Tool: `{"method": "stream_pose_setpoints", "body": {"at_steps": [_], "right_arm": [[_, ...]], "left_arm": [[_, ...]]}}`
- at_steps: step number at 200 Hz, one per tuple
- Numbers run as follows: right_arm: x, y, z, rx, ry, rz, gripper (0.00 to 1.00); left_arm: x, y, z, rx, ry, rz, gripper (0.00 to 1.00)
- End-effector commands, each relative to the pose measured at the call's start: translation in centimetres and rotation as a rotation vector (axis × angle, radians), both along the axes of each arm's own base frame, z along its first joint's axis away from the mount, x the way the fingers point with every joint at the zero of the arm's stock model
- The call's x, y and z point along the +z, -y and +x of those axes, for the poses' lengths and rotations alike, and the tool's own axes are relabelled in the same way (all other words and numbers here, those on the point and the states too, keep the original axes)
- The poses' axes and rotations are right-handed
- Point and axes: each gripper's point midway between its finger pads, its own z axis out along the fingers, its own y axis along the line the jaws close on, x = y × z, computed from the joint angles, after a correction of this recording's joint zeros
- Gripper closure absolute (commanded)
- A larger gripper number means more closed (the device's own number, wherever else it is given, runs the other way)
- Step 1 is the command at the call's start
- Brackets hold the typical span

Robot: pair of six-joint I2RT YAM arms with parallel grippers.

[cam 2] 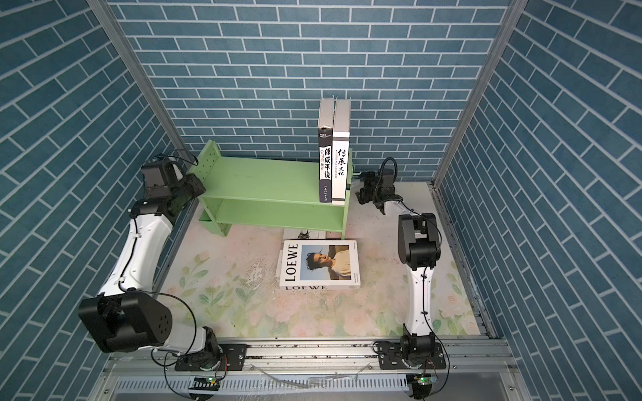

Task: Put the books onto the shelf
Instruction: 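Grasp the upright white book's edge with the right gripper while left holds the shelf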

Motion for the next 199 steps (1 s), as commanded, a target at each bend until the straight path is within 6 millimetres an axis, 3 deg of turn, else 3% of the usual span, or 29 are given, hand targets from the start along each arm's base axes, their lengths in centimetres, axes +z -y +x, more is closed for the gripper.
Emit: {"method": "stream_pose_setpoints", "body": {"at_steps": [1,75,147,177,199], "right_arm": [[0.3,-0.4,1.2,-0.011,-0.011,0.092,0.08],[-1.0,-2.3,3.7,0.015,-0.015,0.181,0.16],[-2.3,-4.6,4.0,0.065,-0.058,0.253,0.28],[-2.1,-5.2,3.9,0.079,-0.054,0.265,0.38],[-1.6,-4.7,4.2,0.042,-0.022,0.294,0.54]], "left_arm": [[-1.3,1.1,-0.7,0.029,-0.029,-0.16,0.72],[-1.6,1.4,-0.7,0.037,-0.039,-0.152,0.72],[-1.3,1.4,-1.5,0.057,-0.035,-0.141,0.72],[-1.3,1.4,-2.1,0.064,-0.033,-0.138,0.72],[-1.3,1.4,-2.5,0.067,-0.032,-0.137,0.72]]}}
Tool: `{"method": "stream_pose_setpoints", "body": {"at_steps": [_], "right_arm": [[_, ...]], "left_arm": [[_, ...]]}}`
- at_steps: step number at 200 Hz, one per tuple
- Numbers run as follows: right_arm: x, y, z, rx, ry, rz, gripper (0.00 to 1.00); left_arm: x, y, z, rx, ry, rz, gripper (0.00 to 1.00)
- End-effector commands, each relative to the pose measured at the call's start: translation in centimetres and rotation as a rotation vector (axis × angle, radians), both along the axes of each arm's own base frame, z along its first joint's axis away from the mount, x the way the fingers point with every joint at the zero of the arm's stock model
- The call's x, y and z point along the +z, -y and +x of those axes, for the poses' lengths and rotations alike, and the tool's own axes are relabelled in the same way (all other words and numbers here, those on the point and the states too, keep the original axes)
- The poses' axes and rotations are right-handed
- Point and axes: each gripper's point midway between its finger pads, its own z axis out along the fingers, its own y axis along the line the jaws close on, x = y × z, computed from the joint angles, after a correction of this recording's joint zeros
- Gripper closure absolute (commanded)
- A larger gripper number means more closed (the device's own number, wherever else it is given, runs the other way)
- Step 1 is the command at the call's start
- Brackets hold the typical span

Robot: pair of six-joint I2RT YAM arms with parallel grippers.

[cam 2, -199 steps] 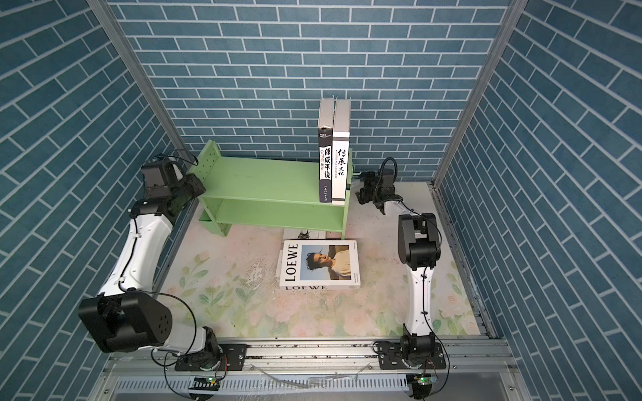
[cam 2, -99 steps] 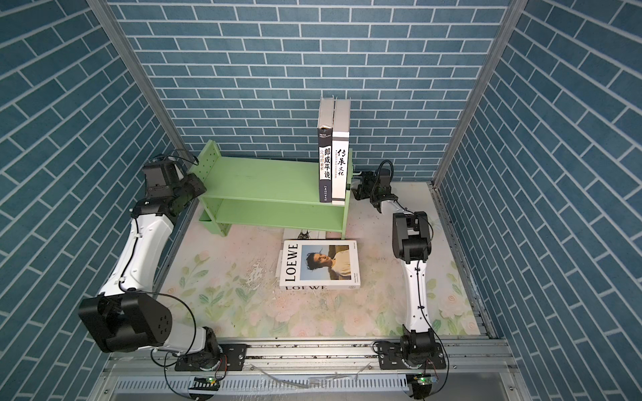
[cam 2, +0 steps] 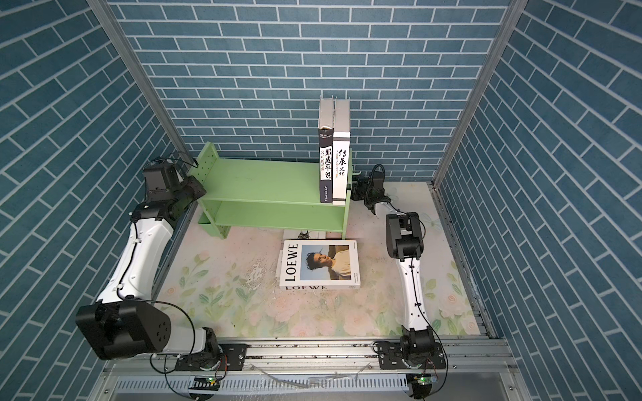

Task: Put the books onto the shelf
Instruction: 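Grasp the upright white book's edge with the right gripper while left holds the shelf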

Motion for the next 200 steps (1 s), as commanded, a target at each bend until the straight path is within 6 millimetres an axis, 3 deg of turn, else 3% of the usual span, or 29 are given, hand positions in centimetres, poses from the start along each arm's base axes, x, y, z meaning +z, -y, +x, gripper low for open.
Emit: {"method": "stream_pose_setpoints", "body": {"at_steps": [1,20,37,73,91,147,161,166,181,200], "right_arm": [[1.7,-0.1,0.4,-0.025,0.036,0.069,0.55],[2.5,0.4,0.9,-0.077,0.063,0.122,0.69],[3.3,0.7,1.1,-0.097,0.085,0.147,0.74],[6.9,1.8,0.7,-0.151,0.14,0.174,0.74],[8.5,3.3,0.2,-0.225,0.152,0.203,0.74],[13.9,7.3,-2.2,-0.434,0.201,0.273,0.74],[13.8,7.6,-2.5,-0.461,0.188,0.287,0.74],[15.8,7.8,-3.0,-0.467,0.215,0.303,0.74],[16.2,8.1,-3.5,-0.486,0.218,0.307,0.74],[16.7,9.8,-3.8,-0.57,0.242,0.32,0.74]], "left_arm": [[-1.3,1.2,-1.1,0.012,-0.029,-0.129,0.71],[-1.4,1.1,-1.4,0.016,-0.032,-0.128,0.7],[-1.3,1.2,-1.5,0.015,-0.028,-0.128,0.69],[-0.6,1.2,-1.8,0.013,-0.015,-0.121,0.66],[-0.4,1.1,-1.9,0.014,-0.01,-0.115,0.63],[0.1,1.5,-1.7,-0.009,0.009,-0.122,0.42],[0.3,1.6,-1.7,-0.015,0.016,-0.123,0.37],[0.4,1.6,-1.7,-0.016,0.019,-0.124,0.35],[1.0,1.7,-1.8,-0.022,0.035,-0.125,0.31],[1.5,2.0,-2.0,-0.036,0.048,-0.128,0.24]]}}
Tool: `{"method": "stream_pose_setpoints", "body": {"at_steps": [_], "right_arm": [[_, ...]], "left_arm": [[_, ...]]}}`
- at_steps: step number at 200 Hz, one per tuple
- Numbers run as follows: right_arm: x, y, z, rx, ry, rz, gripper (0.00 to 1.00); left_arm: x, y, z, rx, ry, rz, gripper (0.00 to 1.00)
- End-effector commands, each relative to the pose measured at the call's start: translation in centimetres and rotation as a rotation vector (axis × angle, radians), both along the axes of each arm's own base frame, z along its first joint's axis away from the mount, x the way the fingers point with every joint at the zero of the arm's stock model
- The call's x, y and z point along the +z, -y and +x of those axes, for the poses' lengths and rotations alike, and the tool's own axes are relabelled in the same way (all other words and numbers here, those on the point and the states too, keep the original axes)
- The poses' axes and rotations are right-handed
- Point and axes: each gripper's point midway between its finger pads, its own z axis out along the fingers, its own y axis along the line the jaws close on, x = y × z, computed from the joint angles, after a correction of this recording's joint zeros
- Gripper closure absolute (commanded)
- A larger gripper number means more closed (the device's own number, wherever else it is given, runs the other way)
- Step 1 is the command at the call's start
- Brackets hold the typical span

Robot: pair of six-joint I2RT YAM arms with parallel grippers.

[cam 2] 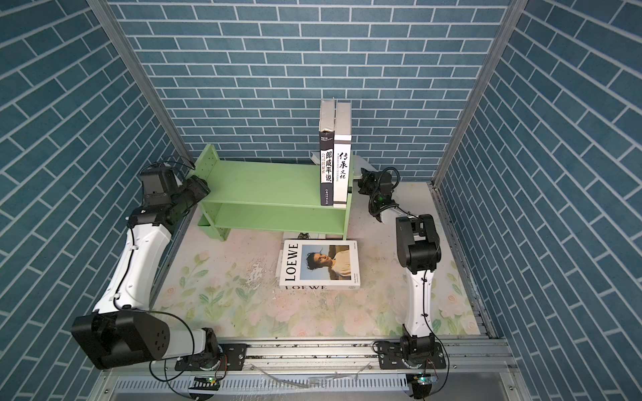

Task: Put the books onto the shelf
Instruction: 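Grasp the upright white book's edge with the right gripper while left holds the shelf, then lift the white book high with the right gripper while left rises toward it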

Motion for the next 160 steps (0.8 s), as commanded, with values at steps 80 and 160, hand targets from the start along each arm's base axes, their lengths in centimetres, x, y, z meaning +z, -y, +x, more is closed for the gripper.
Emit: {"method": "stream_pose_setpoints", "body": {"at_steps": [80,160], "right_arm": [[12.5,10.2,-3.5,-0.38,0.324,0.203,0.72],[22.9,13.7,-11.2,-0.484,0.587,-0.007,0.71]], "left_arm": [[4.0,1.5,-2.3,-0.066,0.111,0.019,0.07],[11.0,2.8,-5.3,-0.122,0.278,0.049,0.0]]}}
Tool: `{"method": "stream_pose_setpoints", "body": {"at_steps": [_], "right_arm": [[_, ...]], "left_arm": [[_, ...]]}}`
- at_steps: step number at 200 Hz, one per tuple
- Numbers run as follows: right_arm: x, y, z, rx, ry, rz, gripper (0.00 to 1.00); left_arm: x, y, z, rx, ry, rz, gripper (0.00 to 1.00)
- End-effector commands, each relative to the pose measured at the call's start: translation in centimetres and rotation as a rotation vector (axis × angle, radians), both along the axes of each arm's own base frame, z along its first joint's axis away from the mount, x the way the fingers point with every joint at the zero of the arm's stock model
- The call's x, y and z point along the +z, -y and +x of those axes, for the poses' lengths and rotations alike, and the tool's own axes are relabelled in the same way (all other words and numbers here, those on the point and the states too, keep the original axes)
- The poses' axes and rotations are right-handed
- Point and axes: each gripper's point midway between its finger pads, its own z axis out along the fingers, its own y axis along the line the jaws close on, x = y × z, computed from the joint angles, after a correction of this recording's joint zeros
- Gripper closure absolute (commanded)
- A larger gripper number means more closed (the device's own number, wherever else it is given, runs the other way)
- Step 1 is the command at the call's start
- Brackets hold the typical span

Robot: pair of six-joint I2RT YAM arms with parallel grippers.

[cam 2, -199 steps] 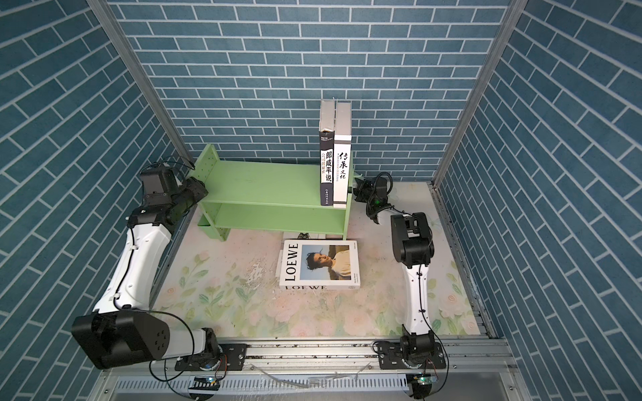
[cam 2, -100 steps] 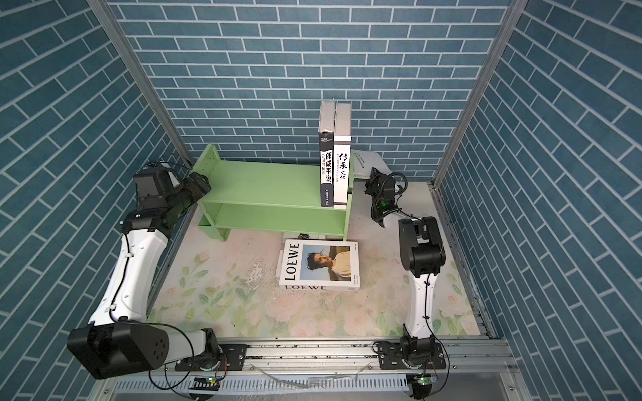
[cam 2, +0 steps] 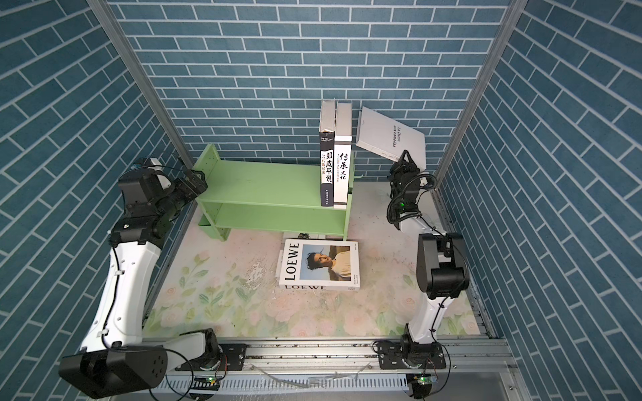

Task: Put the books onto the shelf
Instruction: 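Lift the white book high with the right gripper while left rises toward it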

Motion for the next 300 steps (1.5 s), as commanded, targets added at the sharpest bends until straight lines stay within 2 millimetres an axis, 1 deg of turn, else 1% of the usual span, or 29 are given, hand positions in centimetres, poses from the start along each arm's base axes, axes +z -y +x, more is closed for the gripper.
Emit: {"method": "stream_pose_setpoints", "body": {"at_steps": [1,20,40,50,66,83,110,121,136,153,167,192,216,239,248,255,260,277,300], "right_arm": [[7.3,0.9,-3.8,-0.057,0.186,-0.086,0.71],[11.5,0.6,-6.0,-0.073,0.253,-0.19,0.71],[15.6,0.0,-8.5,-0.106,0.317,-0.308,0.71],[17.7,-0.1,-9.9,-0.138,0.351,-0.36,0.71],[20.4,-0.2,-11.6,-0.179,0.397,-0.417,0.71],[22.9,-0.5,-13.1,-0.203,0.466,-0.44,0.71],[25.9,-0.8,-14.4,-0.217,0.551,-0.43,0.71],[27.0,-1.0,-14.9,-0.214,0.581,-0.416,0.71],[28.7,-1.8,-15.9,-0.192,0.623,-0.417,0.71],[29.8,-3.8,-16.4,-0.133,0.632,-0.428,0.71],[30.2,-5.1,-16.8,-0.103,0.64,-0.426,0.71],[31.0,-5.7,-17.7,-0.084,0.656,-0.406,0.72],[32.2,-6.4,-19.6,-0.07,0.667,-0.424,0.72],[33.0,-6.2,-22.1,-0.098,0.67,-0.459,0.72],[33.3,-5.7,-23.2,-0.126,0.662,-0.48,0.72],[33.3,-5.4,-23.7,-0.14,0.649,-0.495,0.72],[33.6,-5.0,-24.5,-0.161,0.647,-0.503,0.72],[33.8,-4.0,-26.3,-0.209,0.633,-0.534,0.72],[34.1,-2.9,-28.5,-0.243,0.623,-0.545,0.72]], "left_arm": [[4.6,1.0,-1.5,-0.048,0.112,0.028,0.0],[7.8,2.1,-2.7,-0.098,0.189,0.027,0.0],[10.7,3.6,-3.9,-0.169,0.269,0.006,0.0],[11.6,4.1,-4.5,-0.195,0.3,-0.006,0.0],[12.6,4.9,-5.1,-0.234,0.333,-0.032,0.0],[13.6,5.8,-5.8,-0.277,0.37,-0.066,0.01],[14.9,7.5,-6.3,-0.359,0.415,-0.121,0.0],[15.5,8.4,-6.5,-0.399,0.435,-0.137,0.0],[16.4,10.1,-6.9,-0.459,0.459,-0.154,0.0],[17.4,12.7,-7.6,-0.549,0.488,-0.162,0.0],[18.2,14.9,-8.1,-0.623,0.514,-0.171,0.0],[18.8,18.4,-8.3,-0.741,0.534,-0.225,0.0],[19.3,21.4,-8.7,-0.839,0.548,-0.263,0.0],[20.4,23.5,-9.8,-0.919,0.583,-0.276,0.0],[20.8,24.2,-10.2,-0.949,0.596,-0.28,0.0],[21.0,24.7,-10.3,-0.964,0.603,-0.281,0.0],[21.0,24.9,-10.3,-0.972,0.605,-0.282,0.0],[20.8,25.8,-9.8,-0.99,0.605,-0.285,0.0],[20.2,27.0,-8.1,-0.995,0.586,-0.279,0.0]]}}
